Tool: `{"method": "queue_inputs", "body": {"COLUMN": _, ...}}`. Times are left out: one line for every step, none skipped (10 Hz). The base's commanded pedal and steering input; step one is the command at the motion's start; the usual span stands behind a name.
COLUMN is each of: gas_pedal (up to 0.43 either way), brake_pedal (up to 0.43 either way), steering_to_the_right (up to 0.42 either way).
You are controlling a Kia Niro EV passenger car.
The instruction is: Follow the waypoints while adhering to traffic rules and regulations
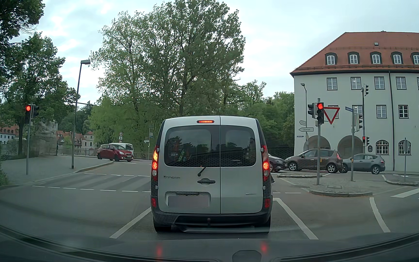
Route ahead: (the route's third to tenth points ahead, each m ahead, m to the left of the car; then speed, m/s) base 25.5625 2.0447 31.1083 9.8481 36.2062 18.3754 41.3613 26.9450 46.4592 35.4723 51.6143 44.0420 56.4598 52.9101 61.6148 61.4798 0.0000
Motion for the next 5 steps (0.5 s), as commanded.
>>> {"method": "queue_inputs", "body": {"gas_pedal": 0.000, "brake_pedal": 0.244, "steering_to_the_right": -0.005}}
{"method": "queue_inputs", "body": {"gas_pedal": 0.000, "brake_pedal": 0.244, "steering_to_the_right": -0.005}}
{"method": "queue_inputs", "body": {"gas_pedal": 0.000, "brake_pedal": 0.244, "steering_to_the_right": -0.005}}
{"method": "queue_inputs", "body": {"gas_pedal": 0.000, "brake_pedal": 0.244, "steering_to_the_right": -0.005}}
{"method": "queue_inputs", "body": {"gas_pedal": 0.000, "brake_pedal": 0.244, "steering_to_the_right": -0.005}}
